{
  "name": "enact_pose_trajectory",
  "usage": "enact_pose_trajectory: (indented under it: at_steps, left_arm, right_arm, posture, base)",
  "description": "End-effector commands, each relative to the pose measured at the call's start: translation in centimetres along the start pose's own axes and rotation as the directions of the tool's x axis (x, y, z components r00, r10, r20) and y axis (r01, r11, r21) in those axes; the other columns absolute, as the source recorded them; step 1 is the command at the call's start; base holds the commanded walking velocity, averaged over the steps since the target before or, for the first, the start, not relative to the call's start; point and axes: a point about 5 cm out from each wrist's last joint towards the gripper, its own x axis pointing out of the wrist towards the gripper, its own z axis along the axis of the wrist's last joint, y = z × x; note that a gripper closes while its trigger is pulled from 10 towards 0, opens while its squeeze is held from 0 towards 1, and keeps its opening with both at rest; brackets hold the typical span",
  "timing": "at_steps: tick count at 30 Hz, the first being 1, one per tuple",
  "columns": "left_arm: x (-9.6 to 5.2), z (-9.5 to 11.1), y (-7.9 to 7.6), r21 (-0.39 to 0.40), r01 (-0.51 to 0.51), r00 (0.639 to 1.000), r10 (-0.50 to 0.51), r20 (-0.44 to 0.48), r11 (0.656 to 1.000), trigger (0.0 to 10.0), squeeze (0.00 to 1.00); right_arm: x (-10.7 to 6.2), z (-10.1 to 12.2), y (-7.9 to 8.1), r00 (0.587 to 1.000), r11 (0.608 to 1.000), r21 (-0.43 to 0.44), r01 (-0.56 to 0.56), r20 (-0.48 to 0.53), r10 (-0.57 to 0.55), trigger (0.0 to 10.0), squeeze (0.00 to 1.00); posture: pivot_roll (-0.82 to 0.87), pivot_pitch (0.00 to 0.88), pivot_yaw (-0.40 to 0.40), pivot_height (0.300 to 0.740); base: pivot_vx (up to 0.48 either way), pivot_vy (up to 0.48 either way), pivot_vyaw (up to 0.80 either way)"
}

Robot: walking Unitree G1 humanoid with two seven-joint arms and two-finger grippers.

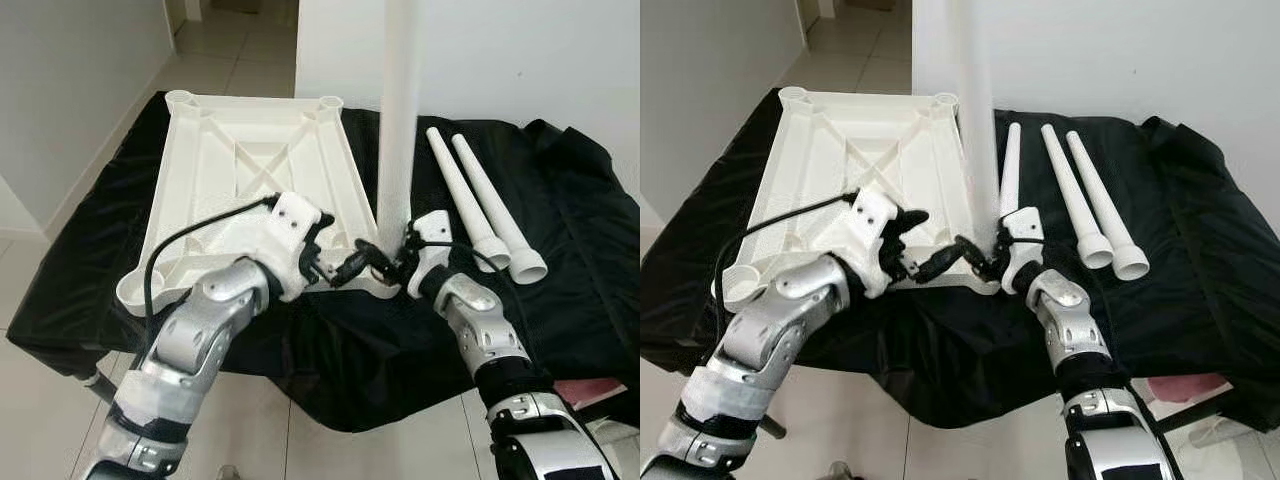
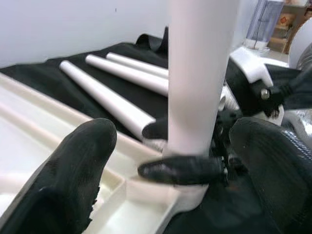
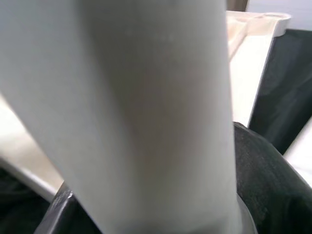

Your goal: Building children table

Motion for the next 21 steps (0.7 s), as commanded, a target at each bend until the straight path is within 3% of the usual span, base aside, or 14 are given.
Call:
enact_pose_trajectory:
  at_steps: [1, 9, 14, 17, 21]
  left_arm:
    - [0.7, 1.6, -0.2, 0.041, 0.058, 0.996, -0.061, 0.063, 0.997, 10.0, 0.00]
    - [1.8, 4.6, -0.6, 0.051, 0.138, 0.973, -0.145, 0.178, 0.989, 10.0, 0.00]
    - [2.3, 5.4, -0.6, 0.070, 0.158, 0.965, -0.169, 0.201, 0.985, 10.0, 0.00]
    - [2.7, 5.8, -0.3, 0.050, 0.165, 0.963, -0.172, 0.207, 0.985, 10.0, 0.00]
    - [2.8, 6.9, -0.3, -0.031, 0.252, 0.943, -0.238, 0.232, 0.967, 10.0, 0.00]
  right_arm:
    - [0.1, 0.2, 0.7, 0.997, 0.997, 0.008, -0.071, 0.000, 0.071, 10.0, 0.00]
    - [0.0, 1.2, 0.4, 0.994, 0.993, 0.018, -0.113, 0.007, 0.113, 10.0, 0.00]
    - [0.1, 1.6, 0.1, 0.994, 0.993, 0.040, -0.108, 0.013, 0.108, 10.0, 0.00]
    - [0.0, 1.6, 0.3, 0.992, 0.991, 0.022, -0.128, 0.001, 0.128, 10.0, 0.00]
    - [-0.2, 1.4, 0.6, 0.985, 0.986, 0.007, -0.169, -0.023, 0.169, 10.0, 0.00]
  posture:
    - [0.04, 0.061, -0.062, 0.740]
    - [0.02, 0.048, -0.050, 0.740]
    - [0.02, 0.048, -0.050, 0.740]
    - [0.02, 0.039, -0.047, 0.740]
    - [0.03, 0.037, -0.046, 0.740]
  base:
    - [0.000, 0.000, 0.00]
    - [0.000, 0.000, 0.00]
    - [0.000, 0.000, 0.00]
    - [0.000, 0.000, 0.00]
    - [0.000, 0.000, 0.00]
